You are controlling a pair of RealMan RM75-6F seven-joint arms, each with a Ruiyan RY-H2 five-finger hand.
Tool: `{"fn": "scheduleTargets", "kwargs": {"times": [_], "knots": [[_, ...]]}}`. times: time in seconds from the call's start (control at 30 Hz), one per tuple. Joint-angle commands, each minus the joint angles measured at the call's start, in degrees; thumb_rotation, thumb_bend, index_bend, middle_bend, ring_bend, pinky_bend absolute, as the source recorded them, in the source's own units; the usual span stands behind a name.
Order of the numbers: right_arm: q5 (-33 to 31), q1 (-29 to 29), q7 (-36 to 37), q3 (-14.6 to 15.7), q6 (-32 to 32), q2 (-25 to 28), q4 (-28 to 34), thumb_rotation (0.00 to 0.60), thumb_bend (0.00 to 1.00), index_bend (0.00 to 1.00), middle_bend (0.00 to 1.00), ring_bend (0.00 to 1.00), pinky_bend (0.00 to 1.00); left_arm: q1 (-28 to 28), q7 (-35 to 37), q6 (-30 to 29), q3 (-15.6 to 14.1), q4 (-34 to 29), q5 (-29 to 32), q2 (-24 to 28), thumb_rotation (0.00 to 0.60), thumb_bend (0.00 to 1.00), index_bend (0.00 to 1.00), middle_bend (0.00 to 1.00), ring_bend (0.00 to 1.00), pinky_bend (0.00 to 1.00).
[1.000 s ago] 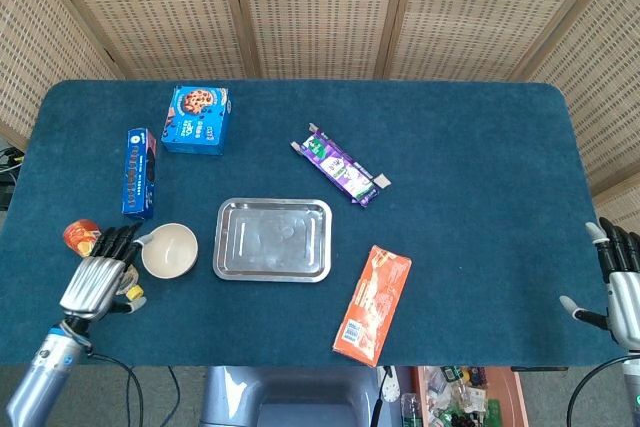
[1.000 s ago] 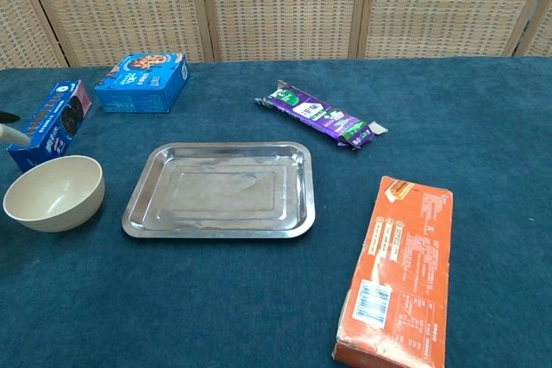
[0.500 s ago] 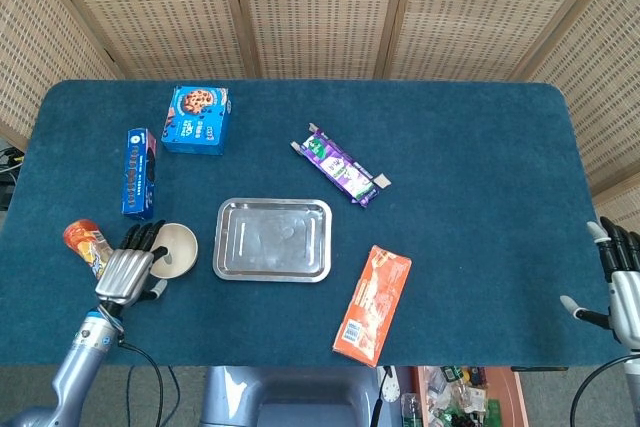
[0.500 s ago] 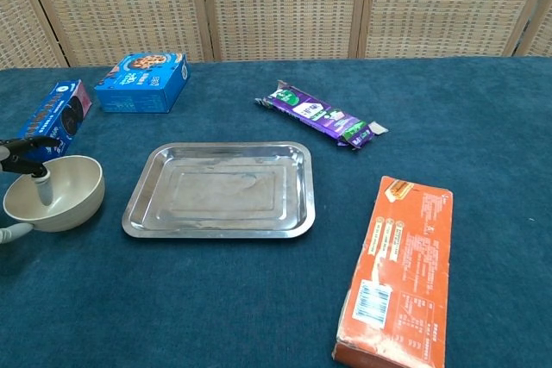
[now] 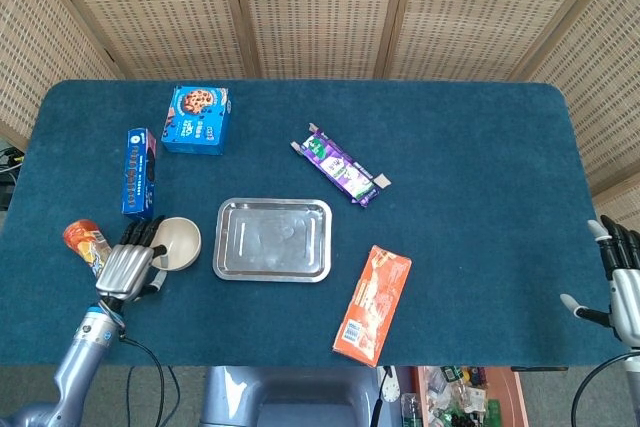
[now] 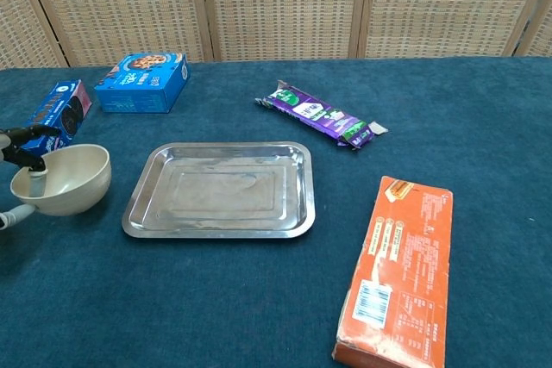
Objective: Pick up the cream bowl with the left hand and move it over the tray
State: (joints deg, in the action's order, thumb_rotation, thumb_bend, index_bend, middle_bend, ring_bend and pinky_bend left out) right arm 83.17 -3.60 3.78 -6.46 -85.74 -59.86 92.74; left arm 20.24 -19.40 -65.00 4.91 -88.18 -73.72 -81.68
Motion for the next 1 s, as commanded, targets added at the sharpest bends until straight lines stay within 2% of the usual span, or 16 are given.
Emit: {"fn": "scheduleTargets", "kwargs": {"times": [0.03, 0.13, 0.27, 0.5, 0.6, 0.93, 0.97, 1.0], "knots": [[-0.04, -0.06, -0.04, 0.01, 0.11, -0.03, -0.01, 0.600, 0.00, 0.00, 0.00, 0.00, 0.00, 0.23, 0.65, -1.27, 0.70, -2.01, -1.08, 1.48, 0.600, 0.44, 0.65, 0.00, 0.00, 0.00], [-0.27, -0.30, -0.32, -0.01, 0.59, -0.15, -0.06, 0.600, 0.00, 0.00, 0.00, 0.00, 0.00, 2.10, -0.60, -1.47, 2.29, -5.33, -2.51, 3.03, 0.600, 0.44, 0.65, 0.00, 0.00, 0.00], [-1.07, -0.67, -0.78, -0.28, 1.29, -0.42, -0.22, 0.600, 0.00, 0.00, 0.00, 0.00, 0.00, 6.04, -4.09, 1.85, 3.59, -7.00, -2.47, 2.34, 0.600, 0.44, 0.65, 0.00, 0.00, 0.00], [-2.77, -1.26, -1.57, -0.76, 2.62, -0.85, -0.64, 0.600, 0.00, 0.00, 0.00, 0.00, 0.00, 13.40, -4.68, 7.96, 5.31, 0.03, -1.56, -6.78, 0.600, 0.45, 0.66, 0.00, 0.00, 0.00], [-3.29, -1.35, -1.55, -0.94, 2.88, -0.87, -0.74, 0.600, 0.00, 0.00, 0.00, 0.00, 0.00, 15.09, -4.76, 8.84, 5.68, 2.81, -0.63, -9.97, 0.600, 0.45, 0.66, 0.00, 0.00, 0.00], [-3.90, -1.34, -0.11, -1.22, 3.17, -0.42, -1.07, 0.600, 0.00, 0.00, 0.00, 0.00, 0.00, 17.76, -5.34, 10.45, 4.96, 7.30, 1.73, -14.93, 0.600, 0.45, 0.66, 0.00, 0.00, 0.00], [-3.85, -1.36, 0.01, -1.20, 3.21, -0.38, -1.10, 0.600, 0.00, 0.00, 0.00, 0.00, 0.00, 17.86, -5.49, 10.32, 4.88, 7.52, 1.95, -15.22, 0.600, 0.43, 0.64, 0.00, 0.00, 0.00], [-3.80, -1.38, 0.09, -1.19, 3.24, -0.36, -1.14, 0.600, 0.00, 0.00, 0.00, 0.00, 0.00, 17.87, -5.69, 10.12, 4.82, 7.62, 2.20, -15.44, 0.600, 0.37, 0.56, 0.00, 0.00, 0.00]]}}
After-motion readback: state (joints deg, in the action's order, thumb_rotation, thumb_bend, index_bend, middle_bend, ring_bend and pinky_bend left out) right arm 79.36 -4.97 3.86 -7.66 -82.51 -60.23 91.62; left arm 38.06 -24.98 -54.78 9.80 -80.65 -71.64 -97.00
